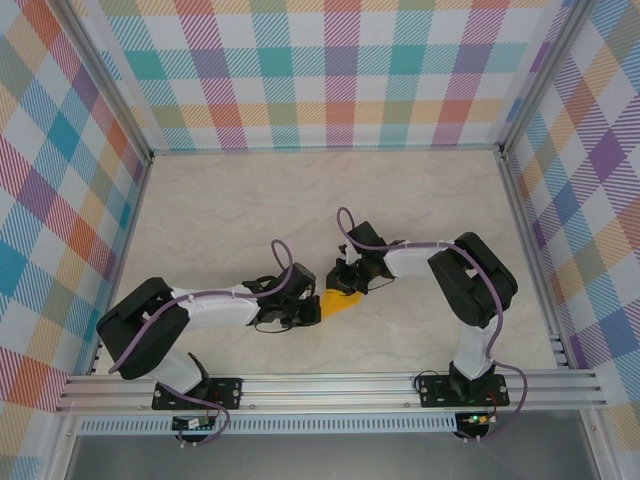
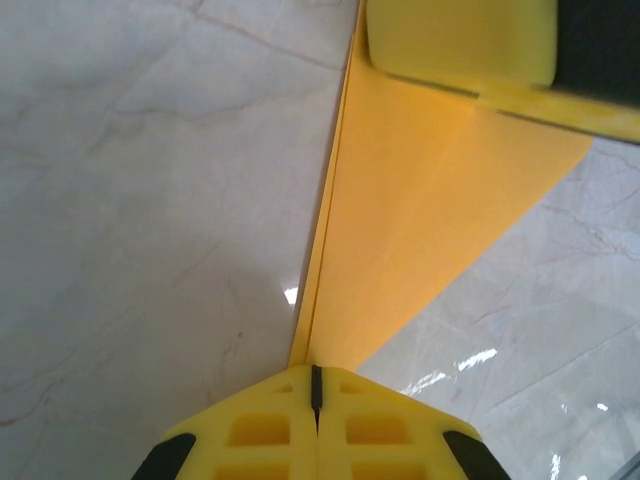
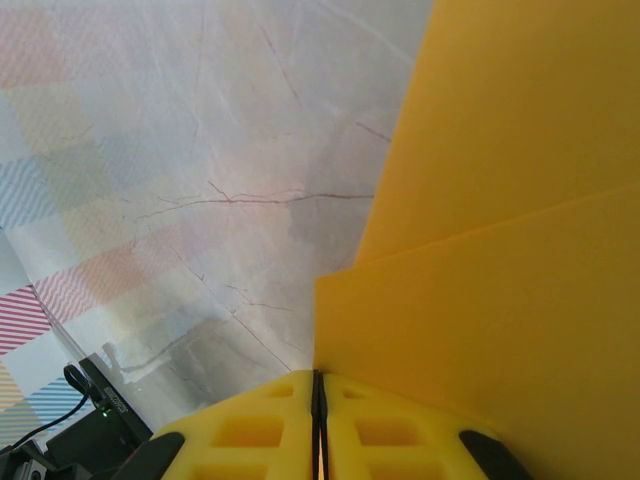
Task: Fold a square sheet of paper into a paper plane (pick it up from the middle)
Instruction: Fourth fold the wing at the center of the table.
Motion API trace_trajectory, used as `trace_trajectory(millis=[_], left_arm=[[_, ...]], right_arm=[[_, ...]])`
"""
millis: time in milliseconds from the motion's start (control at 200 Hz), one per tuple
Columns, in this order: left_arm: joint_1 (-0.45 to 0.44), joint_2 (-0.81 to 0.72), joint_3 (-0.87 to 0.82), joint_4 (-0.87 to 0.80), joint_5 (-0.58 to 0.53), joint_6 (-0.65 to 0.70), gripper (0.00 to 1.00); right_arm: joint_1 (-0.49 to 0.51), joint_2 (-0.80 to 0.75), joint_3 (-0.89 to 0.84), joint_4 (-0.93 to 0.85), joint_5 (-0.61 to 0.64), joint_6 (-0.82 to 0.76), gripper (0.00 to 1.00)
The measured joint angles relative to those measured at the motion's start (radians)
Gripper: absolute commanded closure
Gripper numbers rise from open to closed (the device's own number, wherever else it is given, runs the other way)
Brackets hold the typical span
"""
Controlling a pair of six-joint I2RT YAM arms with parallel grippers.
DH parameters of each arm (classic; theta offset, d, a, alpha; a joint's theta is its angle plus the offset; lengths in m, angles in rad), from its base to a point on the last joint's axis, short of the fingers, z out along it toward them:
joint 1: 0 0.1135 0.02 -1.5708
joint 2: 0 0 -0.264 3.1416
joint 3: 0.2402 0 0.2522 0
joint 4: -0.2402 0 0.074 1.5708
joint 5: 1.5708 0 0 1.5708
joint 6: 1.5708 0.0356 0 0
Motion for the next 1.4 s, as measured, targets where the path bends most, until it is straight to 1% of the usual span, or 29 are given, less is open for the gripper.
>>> trace_trajectory(millis=[265,375,415,505,615,770,810,905,990,1195,1290,1400], left_arm=[[0.000,-0.009,-0.003,-0.034,0.017,0.011,1.00],[-0.001,-0.032,0.000,-0.089,0.008,0.011,0.99],[-0.002,-0.049,0.000,-0.126,-0.003,0.011,0.96],[-0.002,-0.101,0.001,-0.188,-0.037,0.011,0.86],[0.007,-0.171,0.004,-0.214,-0.077,0.000,0.73],[0.040,-0.198,0.021,-0.212,-0.118,-0.012,0.58],[0.052,-0.198,0.021,-0.212,-0.130,-0.022,0.54],[0.078,-0.198,0.021,-0.208,-0.154,-0.041,0.48],[0.099,-0.198,0.022,-0.206,-0.173,-0.060,0.42],[0.126,-0.198,0.022,-0.188,-0.203,-0.096,0.33],[0.134,-0.198,0.021,-0.172,-0.203,-0.106,0.30],[0.146,-0.199,0.014,-0.153,-0.202,-0.117,0.27]], right_arm=[[0.000,0.002,0.006,-0.010,0.000,0.001,0.89],[0.000,-0.002,0.006,-0.010,0.001,0.000,0.87],[0.000,-0.006,0.006,-0.011,0.005,0.000,0.85],[0.002,-0.026,0.006,-0.018,0.029,0.004,0.75],[-0.009,-0.098,0.004,-0.037,0.073,0.006,0.62],[-0.041,-0.219,-0.037,-0.035,0.132,0.035,0.55],[-0.053,-0.239,-0.058,-0.035,0.147,0.048,0.54],[-0.078,-0.257,-0.106,-0.041,0.177,0.071,0.51],[-0.094,-0.257,-0.126,-0.058,0.198,0.084,0.50],[-0.095,-0.218,-0.121,-0.038,0.185,0.100,0.53],[-0.095,-0.186,-0.115,-0.032,0.176,0.100,0.55],[-0.095,-0.159,-0.104,-0.011,0.152,0.101,0.59]])
